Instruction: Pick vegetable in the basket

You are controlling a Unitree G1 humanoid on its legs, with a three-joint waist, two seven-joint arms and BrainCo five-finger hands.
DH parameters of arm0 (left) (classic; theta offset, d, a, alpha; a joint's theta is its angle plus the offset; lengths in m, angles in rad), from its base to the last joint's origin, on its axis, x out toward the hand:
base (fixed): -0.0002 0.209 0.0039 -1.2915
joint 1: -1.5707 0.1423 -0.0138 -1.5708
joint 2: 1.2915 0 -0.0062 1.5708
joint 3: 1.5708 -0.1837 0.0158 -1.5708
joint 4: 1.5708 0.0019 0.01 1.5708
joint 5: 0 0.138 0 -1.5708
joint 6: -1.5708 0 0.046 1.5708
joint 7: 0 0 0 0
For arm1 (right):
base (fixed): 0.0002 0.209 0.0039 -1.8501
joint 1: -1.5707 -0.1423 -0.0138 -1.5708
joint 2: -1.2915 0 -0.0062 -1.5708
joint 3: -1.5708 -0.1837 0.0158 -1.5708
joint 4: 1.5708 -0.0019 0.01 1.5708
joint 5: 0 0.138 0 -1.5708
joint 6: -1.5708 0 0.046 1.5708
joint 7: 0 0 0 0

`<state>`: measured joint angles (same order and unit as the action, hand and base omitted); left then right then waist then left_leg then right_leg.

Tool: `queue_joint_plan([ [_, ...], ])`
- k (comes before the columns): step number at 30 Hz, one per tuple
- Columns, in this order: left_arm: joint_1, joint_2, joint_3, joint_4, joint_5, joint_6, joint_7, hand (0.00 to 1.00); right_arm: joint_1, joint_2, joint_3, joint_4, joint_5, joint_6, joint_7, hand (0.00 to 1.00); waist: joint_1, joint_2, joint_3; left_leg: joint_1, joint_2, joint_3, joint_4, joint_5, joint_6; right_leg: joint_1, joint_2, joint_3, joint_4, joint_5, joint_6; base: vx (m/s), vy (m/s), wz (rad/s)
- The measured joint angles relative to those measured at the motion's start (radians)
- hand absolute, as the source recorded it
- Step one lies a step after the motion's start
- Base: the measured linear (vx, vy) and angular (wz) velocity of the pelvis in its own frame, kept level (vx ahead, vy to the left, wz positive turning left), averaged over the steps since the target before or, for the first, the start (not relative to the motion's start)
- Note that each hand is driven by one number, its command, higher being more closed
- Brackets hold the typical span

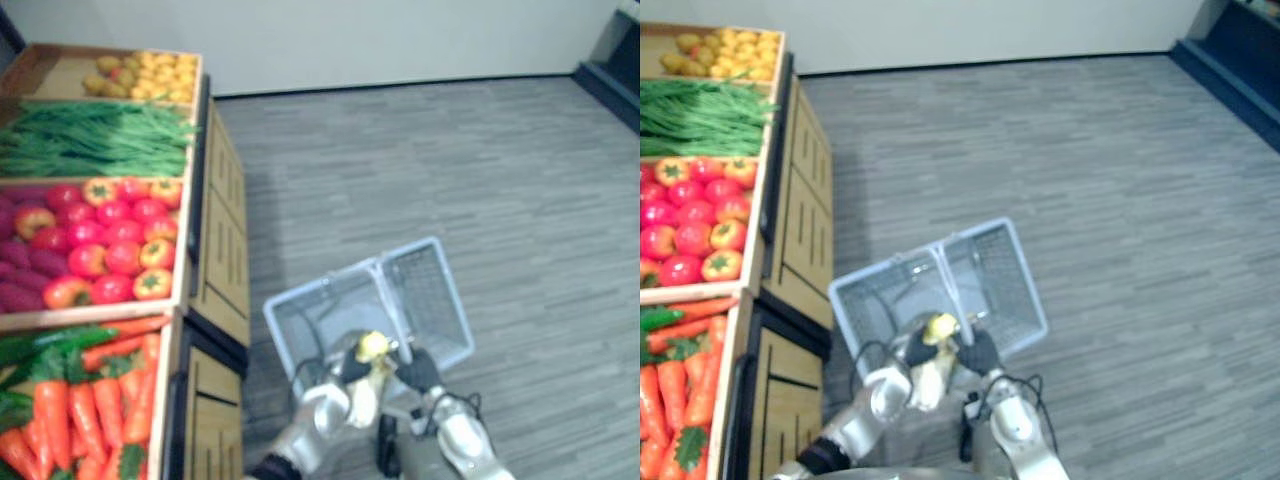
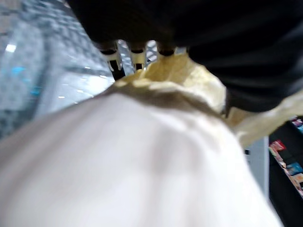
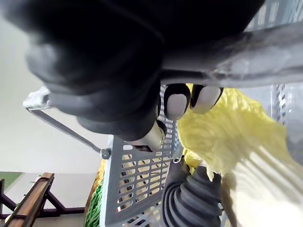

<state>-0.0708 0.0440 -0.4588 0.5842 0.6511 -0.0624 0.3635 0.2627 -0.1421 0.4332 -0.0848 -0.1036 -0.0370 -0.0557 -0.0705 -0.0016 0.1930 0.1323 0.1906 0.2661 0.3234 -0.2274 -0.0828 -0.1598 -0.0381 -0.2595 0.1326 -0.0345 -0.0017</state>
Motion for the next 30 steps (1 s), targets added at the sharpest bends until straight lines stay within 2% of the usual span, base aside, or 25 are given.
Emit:
queue_joint_plan([
  [1, 0.0, -0.002, 0.041, 0.0, -0.002, 0.016, 0.006, 0.0, -0.007, -0.019, 0.014, 0.0, 0.032, 0.001, 0.015, 1.0, 0.01, 0.001, 0.011, -0.093, 0.04, -0.006, 0.224, -0.006, 0.011, 0.035, 0.002, -0.023, -0.003, -0.005, -0.004, 0.21, -0.028, 0.13],
  [2, 0.002, -0.006, 0.06, -0.001, -0.003, 0.025, 0.008, 0.0, -0.007, -0.035, 0.016, -0.001, 0.044, 0.001, 0.024, 1.0, 0.015, 0.014, 0.019, -0.129, 0.07, -0.013, 0.319, 0.007, 0.013, 0.061, 0.015, -0.034, -0.018, -0.01, -0.012, 0.2, -0.034, 0.11],
  [3, 0.011, -0.007, 0.086, 0.0, -0.014, 0.03, 0.018, 0.0, -0.007, -0.067, 0.018, 0.002, 0.058, 0.001, 0.038, 1.0, 0.026, 0.027, 0.026, -0.189, 0.111, -0.027, 0.445, 0.002, -0.003, 0.106, 0.033, -0.038, -0.044, -0.006, -0.024, 0.15, -0.059, 0.06],
  [4, 0.023, -0.008, 0.114, -0.005, -0.02, 0.03, 0.03, 0.0, -0.007, -0.087, 0.007, 0.001, 0.076, 0.001, 0.054, 1.0, 0.037, 0.028, 0.023, -0.225, 0.107, -0.019, 0.442, -0.04, 0.002, 0.13, 0.027, -0.043, -0.061, -0.006, -0.033, 0.19, -0.024, 0.08],
  [6, 0.036, -0.017, 0.133, -0.031, -0.02, 0.029, 0.037, 0.0, -0.01, -0.098, -0.009, 0.0, 0.085, 0.001, 0.069, 1.0, 0.046, 0.023, 0.023, -0.275, 0.075, 0.021, 0.368, -0.08, 0.007, 0.143, -0.001, -0.064, -0.085, -0.006, -0.033, 0.17, 0.02, 0.28],
  [8, 0.063, -0.048, 0.159, -0.064, -0.021, 0.028, 0.048, 0.0, -0.016, -0.1, -0.042, 0.004, 0.105, 0.001, 0.084, 1.0, 0.048, 0.021, 0.021, -0.312, 0.004, 0.119, 0.152, -0.061, 0.014, 0.174, -0.05, -0.109, -0.127, -0.002, -0.025, 0.17, 0.078, 0.59],
  [9, 0.073, -0.052, 0.167, -0.071, -0.021, 0.028, 0.051, 0.0, -0.018, -0.101, -0.051, 0.005, 0.104, 0.001, 0.085, 1.0, 0.048, 0.024, 0.019, -0.31, -0.01, 0.15, 0.091, -0.032, 0.018, 0.183, -0.059, -0.121, -0.137, 0.002, -0.009, 0.19, 0.105, 0.47],
  [10, 0.096, -0.057, 0.182, -0.08, -0.021, 0.027, 0.054, 0.0, -0.023, -0.102, -0.075, 0.016, 0.104, -0.001, 0.087, 1.0, 0.052, 0.041, 0.009, -0.302, -0.018, 0.222, -0.02, 0.057, 0.047, 0.196, -0.059, -0.137, -0.149, 0.008, 0.03, 0.23, 0.112, 0.26],
  [11, 0.111, -0.061, 0.192, -0.087, -0.022, 0.025, 0.053, 0.0, -0.028, -0.104, -0.086, 0.026, 0.102, -0.001, 0.086, 1.0, 0.053, 0.054, 0.002, -0.295, -0.019, 0.234, -0.062, 0.111, 0.069, 0.2, -0.051, -0.144, -0.15, 0.006, 0.045, 0.31, 0.161, 0.21],
  [12, 0.123, -0.062, 0.192, -0.093, -0.026, 0.02, 0.05, 0.0, -0.037, -0.084, -0.093, 0.063, 0.088, -0.001, 0.087, 1.0, 0.058, 0.045, -0.002, -0.267, -0.039, 0.241, -0.1, 0.124, 0.1, 0.213, -0.067, -0.148, -0.136, -0.004, 0.061, 0.28, 0.15, 0.24],
  [13, 0.142, -0.072, 0.2, -0.11, -0.054, 0.02, 0.051, 0.0, -0.027, -0.054, -0.124, 0.083, 0.059, 0.001, 0.083, 1.0, 0.069, 0.026, -0.008, -0.237, -0.078, 0.229, -0.141, 0.122, 0.105, 0.214, -0.103, -0.168, -0.08, -0.045, 0.091, 0.23, 0.142, 0.37],
  [14, 0.146, -0.076, 0.2, -0.112, -0.062, 0.019, 0.05, 0.0, -0.021, -0.037, -0.143, 0.096, 0.044, 0.001, 0.082, 1.0, 0.065, 0.021, -0.007, -0.222, -0.097, 0.211, -0.156, 0.119, 0.108, 0.211, -0.126, -0.181, -0.031, -0.071, 0.099, 0.29, 0.169, 0.76],
  [15, 0.148, -0.085, 0.199, -0.114, -0.064, 0.019, 0.045, 0.0, -0.018, -0.009, -0.172, 0.139, 0.013, 0.003, 0.08, 1.0, 0.048, 0.016, -0.006, -0.185, -0.129, 0.177, -0.187, 0.114, 0.115, 0.188, -0.183, -0.212, 0.133, -0.124, 0.102, 0.3, 0.164, 0.96],
  [16, 0.156, -0.085, 0.198, -0.125, -0.085, 0.018, 0.042, 0.0, -0.018, 0.015, -0.195, 0.185, -0.012, 0.006, 0.077, 1.0, 0.044, 0.012, -0.006, -0.143, -0.153, 0.146, -0.211, 0.109, 0.123, 0.146, -0.241, -0.215, 0.329, -0.141, 0.09, 0.36, 0.186, 0.92],
  [17, 0.161, -0.083, 0.198, -0.134, -0.091, 0.019, 0.041, 0.0, -0.018, 0.027, -0.197, 0.209, -0.017, 0.006, 0.076, 1.0, 0.044, 0.006, -0.006, -0.121, -0.164, 0.13, -0.22, 0.106, 0.128, 0.126, -0.27, -0.205, 0.422, -0.137, 0.087, 0.3, 0.112, 0.92],
  [18, 0.174, -0.074, 0.199, -0.16, -0.1, 0.019, 0.041, 0.0, -0.01, 0.062, -0.203, 0.252, -0.024, 0.014, 0.061, 1.0, 0.043, -0.013, -0.008, -0.084, -0.182, 0.089, -0.223, 0.096, 0.135, 0.089, -0.308, -0.152, 0.564, -0.144, 0.078, 0.36, 0.059, 1.03],
  [19, 0.177, -0.07, 0.196, -0.169, -0.1, 0.018, 0.041, 0.0, -0.002, 0.09, -0.217, 0.269, -0.038, 0.017, 0.053, 1.0, 0.04, -0.022, -0.011, -0.074, -0.187, 0.045, -0.222, 0.092, 0.136, 0.072, -0.307, -0.104, 0.612, -0.165, 0.074, 0.35, -0.029, 1.44],
  [21, 0.183, -0.085, 0.176, -0.186, -0.101, 0.008, 0.041, 0.0, -0.003, 0.106, -0.256, 0.271, -0.042, 0.012, 0.037, 1.0, 0.025, -0.026, -0.011, -0.076, -0.182, -0.033, -0.218, 0.092, 0.135, 0.028, -0.269, -0.037, 0.607, -0.193, 0.072, 0.26, -0.09, 1.23],
  [23, 0.182, -0.085, 0.151, -0.189, -0.139, -0.005, 0.041, 0.0, 0.0, 0.104, -0.273, 0.32, -0.052, 0.009, 0.032, 1.0, 0.013, -0.022, -0.007, -0.083, -0.166, -0.153, -0.214, 0.096, 0.127, -0.003, -0.183, 0.093, 0.446, -0.207, 0.063, 0.19, -0.204, 1.21],
  [24, 0.18, -0.085, 0.149, -0.189, -0.139, -0.011, 0.04, 0.0, 0.008, 0.107, -0.276, 0.329, -0.052, 0.009, 0.024, 1.0, 0.01, -0.022, -0.008, -0.092, -0.164, -0.19, -0.211, 0.097, 0.12, -0.009, -0.161, 0.144, 0.397, -0.205, 0.066, 0.15, -0.297, 1.61],
  [25, 0.17, -0.084, 0.146, -0.191, -0.14, -0.026, 0.037, 0.0, 0.023, 0.119, -0.298, 0.337, -0.05, -0.001, 0.014, 1.0, -0.005, -0.023, -0.009, -0.128, -0.165, -0.282, -0.197, 0.089, 0.086, -0.019, -0.113, 0.277, 0.308, -0.198, 0.077, 0.12, -0.362, 1.98],
  [26, 0.149, -0.083, 0.137, -0.192, -0.144, -0.036, 0.027, 0.0, 0.023, 0.133, -0.32, 0.341, -0.05, -0.011, 0.01, 1.0, -0.011, -0.051, -0.016, -0.168, -0.187, -0.366, -0.182, 0.089, 0.055, -0.018, -0.087, 0.424, 0.225, -0.191, 0.088, 0.1, -0.39, 2.17],
  [27, 0.14, -0.081, 0.127, -0.191, -0.158, -0.041, 0.02, 0.0, 0.024, 0.134, -0.334, 0.357, -0.05, -0.014, 0.007, 1.0, -0.011, -0.054, -0.01, -0.185, -0.198, -0.413, -0.173, 0.089, 0.041, -0.007, -0.085, 0.456, 0.219, -0.196, 0.14, 0.04, -0.41, 2.03],
  [29, 0.173, -0.079, 0.108, -0.241, -0.177, -0.058, -0.008, 0.0, -0.021, 0.124, -0.36, 0.435, -0.049, -0.017, -0.009, 1.0, 0.005, -0.003, -0.015, -0.199, -0.155, -0.523, -0.178, 0.106, -0.008, 0.03, -0.036, 0.341, 0.269, -0.23, 0.108, 0.03, -0.438, 1.63],
  [30, 0.182, -0.079, 0.116, -0.254, -0.179, -0.062, -0.011, 0.0, -0.03, 0.124, -0.361, 0.45, -0.049, -0.016, -0.018, 1.0, 0.014, 0.001, -0.017, -0.2, -0.148, -0.537, -0.181, 0.12, -0.029, 0.035, -0.028, 0.339, 0.291, -0.234, 0.102, 0.05, -0.346, 1.62],
])
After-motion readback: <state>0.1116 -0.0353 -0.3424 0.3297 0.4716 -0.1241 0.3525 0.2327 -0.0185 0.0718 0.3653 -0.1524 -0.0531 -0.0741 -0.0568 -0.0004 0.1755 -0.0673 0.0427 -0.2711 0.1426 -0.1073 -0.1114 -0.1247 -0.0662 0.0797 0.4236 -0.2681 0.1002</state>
